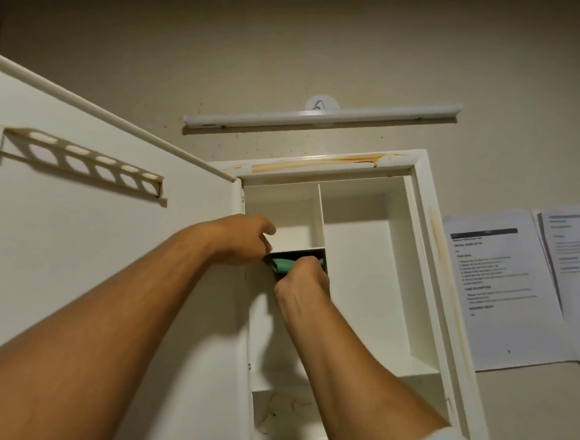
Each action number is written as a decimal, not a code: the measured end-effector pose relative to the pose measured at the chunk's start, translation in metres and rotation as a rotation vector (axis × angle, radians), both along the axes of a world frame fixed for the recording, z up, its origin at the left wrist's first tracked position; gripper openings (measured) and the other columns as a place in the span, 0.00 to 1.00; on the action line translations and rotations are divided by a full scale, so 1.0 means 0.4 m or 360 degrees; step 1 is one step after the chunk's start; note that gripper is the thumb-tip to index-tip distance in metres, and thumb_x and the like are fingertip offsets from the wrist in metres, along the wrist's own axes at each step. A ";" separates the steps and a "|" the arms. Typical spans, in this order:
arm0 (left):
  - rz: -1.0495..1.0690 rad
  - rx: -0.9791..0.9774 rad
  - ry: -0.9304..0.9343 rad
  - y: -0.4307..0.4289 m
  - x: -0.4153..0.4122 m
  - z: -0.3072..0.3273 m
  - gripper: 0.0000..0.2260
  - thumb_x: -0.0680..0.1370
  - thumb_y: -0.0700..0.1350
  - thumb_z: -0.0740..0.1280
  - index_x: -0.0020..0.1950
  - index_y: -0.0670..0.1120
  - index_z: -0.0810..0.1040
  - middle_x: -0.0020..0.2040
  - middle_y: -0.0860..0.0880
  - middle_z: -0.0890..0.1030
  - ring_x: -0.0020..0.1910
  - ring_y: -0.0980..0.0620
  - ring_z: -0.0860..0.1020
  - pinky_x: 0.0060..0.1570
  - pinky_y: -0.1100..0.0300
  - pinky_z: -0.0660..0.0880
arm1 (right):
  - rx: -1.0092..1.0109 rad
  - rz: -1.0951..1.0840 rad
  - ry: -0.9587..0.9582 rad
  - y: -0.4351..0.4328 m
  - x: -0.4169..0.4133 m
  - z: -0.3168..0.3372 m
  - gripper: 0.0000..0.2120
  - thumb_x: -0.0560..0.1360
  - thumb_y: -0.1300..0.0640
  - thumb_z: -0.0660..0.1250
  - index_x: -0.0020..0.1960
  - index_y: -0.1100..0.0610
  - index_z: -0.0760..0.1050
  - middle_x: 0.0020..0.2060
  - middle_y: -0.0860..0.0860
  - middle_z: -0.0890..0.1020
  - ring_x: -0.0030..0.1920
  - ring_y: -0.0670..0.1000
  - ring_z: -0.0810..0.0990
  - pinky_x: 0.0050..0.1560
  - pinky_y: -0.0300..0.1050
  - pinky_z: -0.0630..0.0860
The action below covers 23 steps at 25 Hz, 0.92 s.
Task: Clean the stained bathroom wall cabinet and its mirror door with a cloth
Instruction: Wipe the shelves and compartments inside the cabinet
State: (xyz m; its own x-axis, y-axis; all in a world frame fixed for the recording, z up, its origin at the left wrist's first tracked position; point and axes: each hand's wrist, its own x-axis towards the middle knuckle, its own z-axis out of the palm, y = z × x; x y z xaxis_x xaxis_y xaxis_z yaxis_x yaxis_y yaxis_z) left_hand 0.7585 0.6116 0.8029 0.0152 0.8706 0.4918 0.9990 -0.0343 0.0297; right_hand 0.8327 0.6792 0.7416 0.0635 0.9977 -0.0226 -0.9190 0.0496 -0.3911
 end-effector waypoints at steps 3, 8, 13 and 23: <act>0.0010 -0.0029 -0.0020 -0.005 0.002 -0.006 0.30 0.78 0.31 0.61 0.81 0.46 0.63 0.72 0.47 0.76 0.72 0.48 0.73 0.73 0.52 0.69 | 0.0096 0.0078 0.0165 -0.010 0.002 -0.018 0.07 0.83 0.59 0.63 0.46 0.56 0.74 0.42 0.53 0.78 0.40 0.52 0.79 0.46 0.50 0.78; -0.0012 -0.0042 -0.0022 -0.004 0.000 -0.003 0.31 0.78 0.30 0.60 0.80 0.46 0.63 0.72 0.47 0.76 0.72 0.48 0.73 0.73 0.49 0.69 | 0.0058 -0.0053 0.0153 0.037 -0.020 -0.014 0.13 0.80 0.63 0.63 0.63 0.59 0.77 0.53 0.56 0.82 0.43 0.54 0.81 0.45 0.50 0.80; -0.0012 -0.0058 -0.0048 -0.006 -0.007 -0.006 0.32 0.78 0.29 0.60 0.81 0.46 0.62 0.73 0.46 0.76 0.72 0.47 0.73 0.72 0.50 0.71 | 0.0035 0.0199 0.0064 0.026 -0.034 -0.134 0.12 0.80 0.61 0.68 0.63 0.58 0.75 0.51 0.57 0.81 0.47 0.57 0.82 0.52 0.56 0.83; 0.0011 -0.0120 -0.0067 -0.007 0.001 0.001 0.33 0.78 0.29 0.59 0.82 0.46 0.60 0.74 0.46 0.74 0.74 0.47 0.71 0.74 0.50 0.69 | 0.0201 0.0019 0.0067 -0.019 -0.011 -0.016 0.18 0.79 0.69 0.56 0.63 0.60 0.77 0.51 0.56 0.82 0.41 0.53 0.80 0.38 0.46 0.77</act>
State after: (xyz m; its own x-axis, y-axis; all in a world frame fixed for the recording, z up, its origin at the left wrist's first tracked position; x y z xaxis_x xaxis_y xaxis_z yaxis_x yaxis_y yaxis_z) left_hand 0.7590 0.6086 0.8033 -0.0105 0.9053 0.4247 0.9970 -0.0232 0.0741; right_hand 0.8285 0.6714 0.7352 0.0530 0.9935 0.1009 -0.9353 0.0848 -0.3436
